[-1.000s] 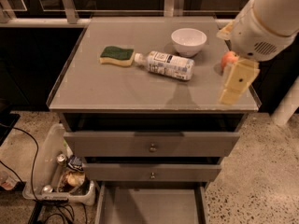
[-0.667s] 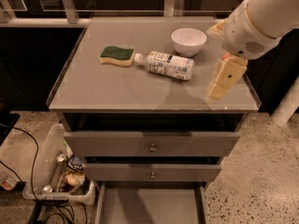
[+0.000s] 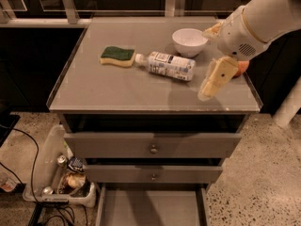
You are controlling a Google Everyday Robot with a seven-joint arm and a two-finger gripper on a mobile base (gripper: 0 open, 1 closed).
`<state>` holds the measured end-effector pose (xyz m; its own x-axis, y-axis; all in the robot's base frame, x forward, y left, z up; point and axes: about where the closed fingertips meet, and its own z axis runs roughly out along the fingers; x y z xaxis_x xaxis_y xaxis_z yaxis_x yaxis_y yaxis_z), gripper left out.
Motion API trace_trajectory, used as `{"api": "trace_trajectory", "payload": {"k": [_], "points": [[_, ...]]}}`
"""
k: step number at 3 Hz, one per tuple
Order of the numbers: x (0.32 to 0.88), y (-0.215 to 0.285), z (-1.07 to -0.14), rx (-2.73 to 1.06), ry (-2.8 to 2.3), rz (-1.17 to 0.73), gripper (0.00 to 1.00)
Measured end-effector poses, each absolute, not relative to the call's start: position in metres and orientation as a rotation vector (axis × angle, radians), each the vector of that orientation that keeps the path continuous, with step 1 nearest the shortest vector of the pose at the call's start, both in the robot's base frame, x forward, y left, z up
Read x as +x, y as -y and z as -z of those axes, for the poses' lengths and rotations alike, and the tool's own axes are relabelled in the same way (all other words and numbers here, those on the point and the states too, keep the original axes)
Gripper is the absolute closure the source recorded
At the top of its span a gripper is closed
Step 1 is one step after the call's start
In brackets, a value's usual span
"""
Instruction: Place blue plastic bottle into bottom drawer
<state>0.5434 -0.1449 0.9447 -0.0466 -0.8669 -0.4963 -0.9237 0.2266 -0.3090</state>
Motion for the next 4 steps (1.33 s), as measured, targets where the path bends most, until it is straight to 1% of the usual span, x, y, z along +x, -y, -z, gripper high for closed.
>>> {"api": "trace_trajectory", "payload": {"k": [1, 4], "points": [[0.552, 0.144, -0.931, -1.631, -1.938, -0.138, 0.00], [0.632, 0.138, -0.867, -1.501, -2.037, -0.255, 0.00]]}}
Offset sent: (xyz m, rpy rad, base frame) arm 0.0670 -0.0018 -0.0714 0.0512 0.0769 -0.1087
